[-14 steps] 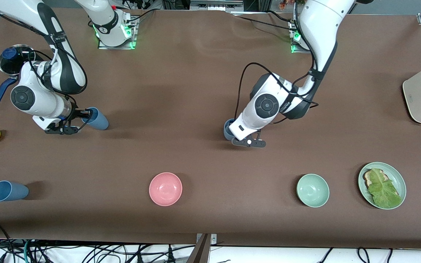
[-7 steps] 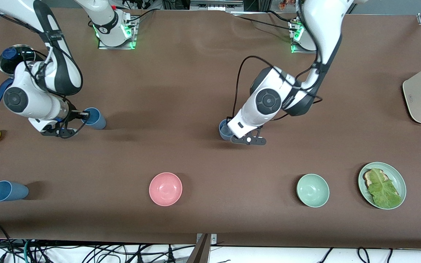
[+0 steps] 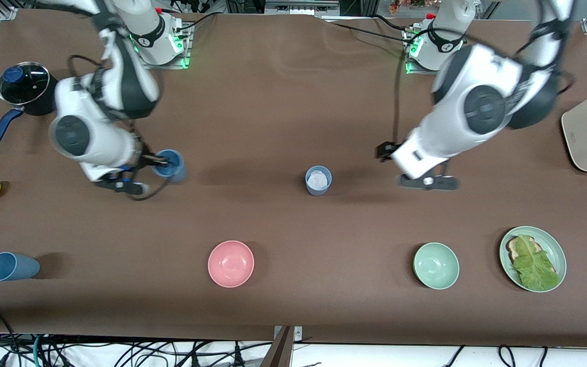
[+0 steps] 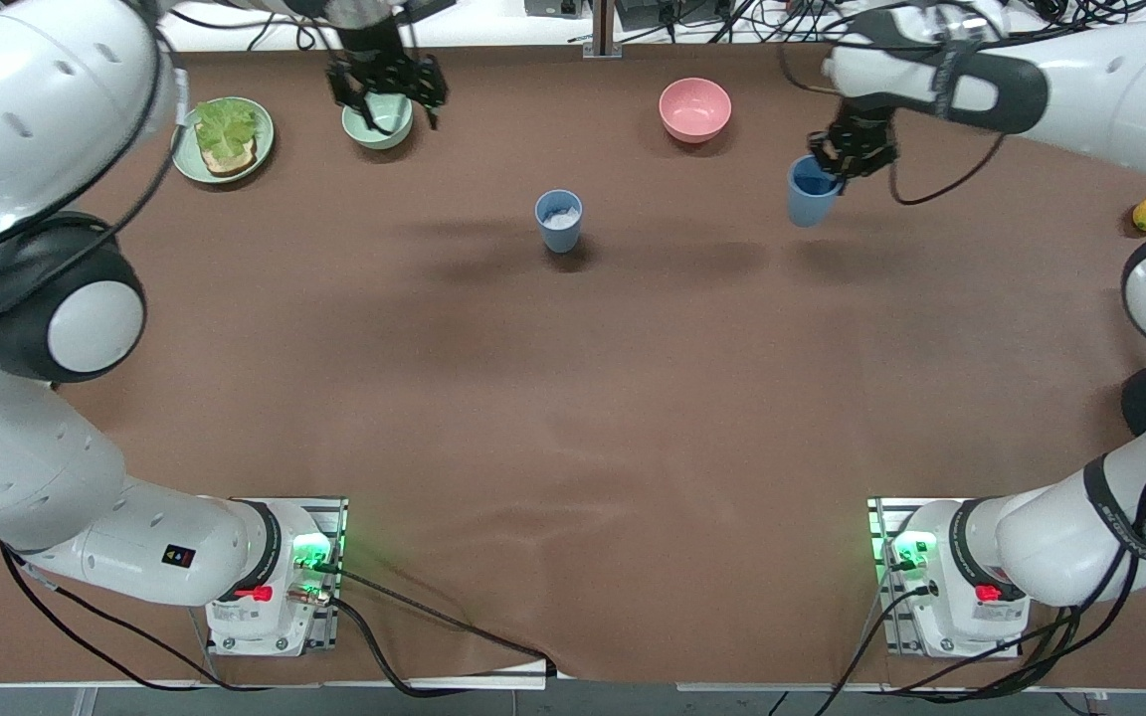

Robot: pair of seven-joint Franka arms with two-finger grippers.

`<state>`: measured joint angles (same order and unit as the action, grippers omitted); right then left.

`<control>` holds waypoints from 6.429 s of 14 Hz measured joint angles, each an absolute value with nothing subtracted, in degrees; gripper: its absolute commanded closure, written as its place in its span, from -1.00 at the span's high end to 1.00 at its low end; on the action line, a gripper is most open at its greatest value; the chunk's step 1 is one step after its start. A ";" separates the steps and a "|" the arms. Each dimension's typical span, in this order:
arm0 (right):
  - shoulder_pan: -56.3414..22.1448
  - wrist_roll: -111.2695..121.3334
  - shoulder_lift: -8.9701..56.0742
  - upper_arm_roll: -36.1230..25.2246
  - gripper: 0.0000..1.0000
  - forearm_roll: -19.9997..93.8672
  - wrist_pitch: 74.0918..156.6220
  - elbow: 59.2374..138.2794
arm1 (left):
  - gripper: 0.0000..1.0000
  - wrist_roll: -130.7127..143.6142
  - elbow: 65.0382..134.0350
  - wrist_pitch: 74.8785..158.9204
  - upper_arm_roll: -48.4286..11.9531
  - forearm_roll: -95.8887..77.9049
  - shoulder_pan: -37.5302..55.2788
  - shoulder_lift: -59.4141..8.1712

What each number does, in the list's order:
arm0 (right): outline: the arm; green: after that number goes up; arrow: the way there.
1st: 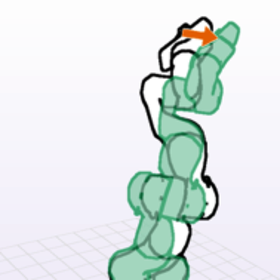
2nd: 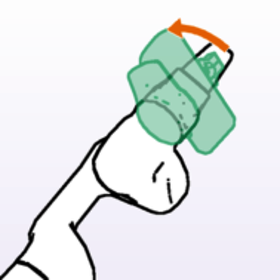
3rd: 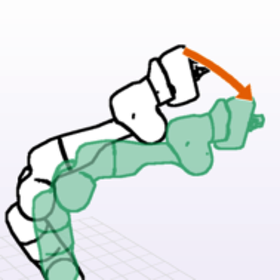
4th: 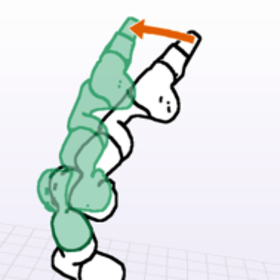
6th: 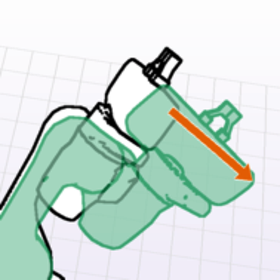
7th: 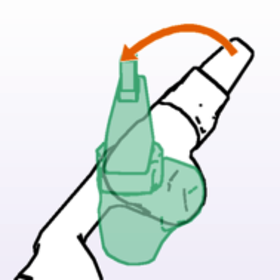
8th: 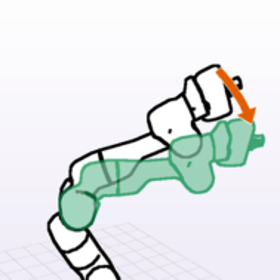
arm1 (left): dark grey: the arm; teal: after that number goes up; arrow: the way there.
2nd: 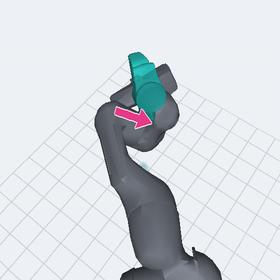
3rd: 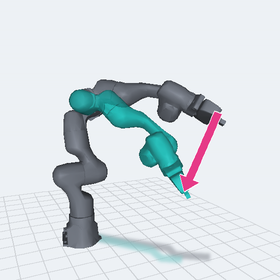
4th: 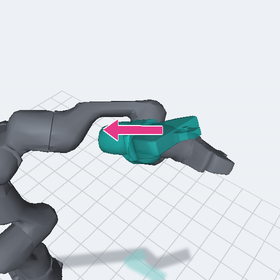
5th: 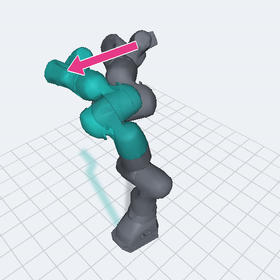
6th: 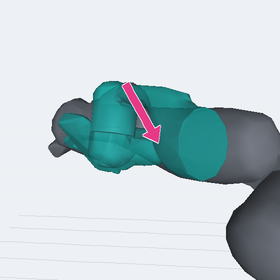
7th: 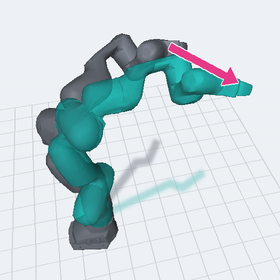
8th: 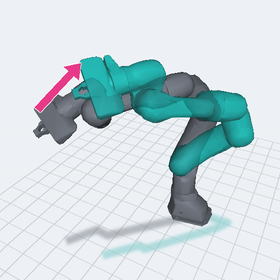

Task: Stack blue cups with both arms

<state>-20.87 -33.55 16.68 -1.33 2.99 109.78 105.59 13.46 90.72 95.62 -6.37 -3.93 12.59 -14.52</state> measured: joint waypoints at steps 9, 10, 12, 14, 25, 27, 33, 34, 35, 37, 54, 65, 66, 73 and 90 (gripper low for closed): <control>-38.92 -67.55 32.35 -1.26 -1.00 12.12 105.62 78.69 | 1.00 -0.97 98.93 92.65 -2.72 -2.59 0.91 3.16; -40.11 -70.02 34.22 -1.28 -1.00 12.84 106.21 76.08 | 1.00 -0.40 100.84 93.45 -3.43 -2.59 0.93 4.96; -41.50 -73.79 36.97 -1.29 -1.00 14.11 108.38 72.39 | 1.00 1.22 102.92 94.30 -4.99 -2.57 0.56 6.65; -42.08 -76.21 38.52 -1.31 -1.00 15.73 111.94 71.12 | 1.00 1.35 103.19 94.73 -6.28 -2.56 -1.34 6.31; -43.40 -79.45 41.47 -1.32 -1.00 18.12 117.39 70.94 | 1.00 1.13 101.83 95.09 -9.70 -2.56 -4.88 4.33; -43.92 -79.61 41.73 -1.31 -1.00 18.23 117.40 70.94 | 1.00 1.13 101.80 94.97 -9.71 -2.56 -4.89 4.29; -44.43 -79.90 42.67 -1.38 1.00 18.24 117.42 70.94 | 1.00 1.13 101.71 94.85 -9.75 -2.56 -4.89 4.29; -44.43 -79.91 42.86 -1.49 1.00 18.21 117.43 70.94 | 1.00 1.13 101.70 94.84 -9.77 -2.56 -4.89 4.28; -44.44 -79.89 42.90 -1.58 1.00 17.74 117.43 70.89 | 1.00 1.13 101.70 94.84 -9.77 -2.56 -4.89 4.28; -44.44 -79.89 42.88 -1.71 1.00 16.49 117.41 70.28 | 1.00 1.13 101.70 94.77 -9.77 -2.56 -4.89 4.28; -32.82 -42.68 33.90 -10.90 1.00 15.44 83.52 68.87 | 1.00 1.13 101.65 94.57 -9.88 -2.56 -4.89 4.27; -17.38 -18.49 23.07 -7.82 1.00 2.51 85.79 80.99 | 1.00 1.13 101.61 94.53 -9.93 -2.56 -4.90 4.23; -14.97 -15.88 20.64 -6.71 1.00 0.57 86.45 83.71 | 1.00 1.13 101.61 94.52 -9.93 -2.56 -4.90 4.22; -5.96 3.37 7.81 -4.72 1.00 -1.32 86.66 90.34 | 1.00 1.13 101.57 94.51 -9.94 -2.56 -4.90 4.18; -0.94 -5.78 -0.15 2.30 1.00 -0.84 87.51 93.37 | 1.00 1.13 101.53 94.51 -9.94 -2.56 -4.91 4.16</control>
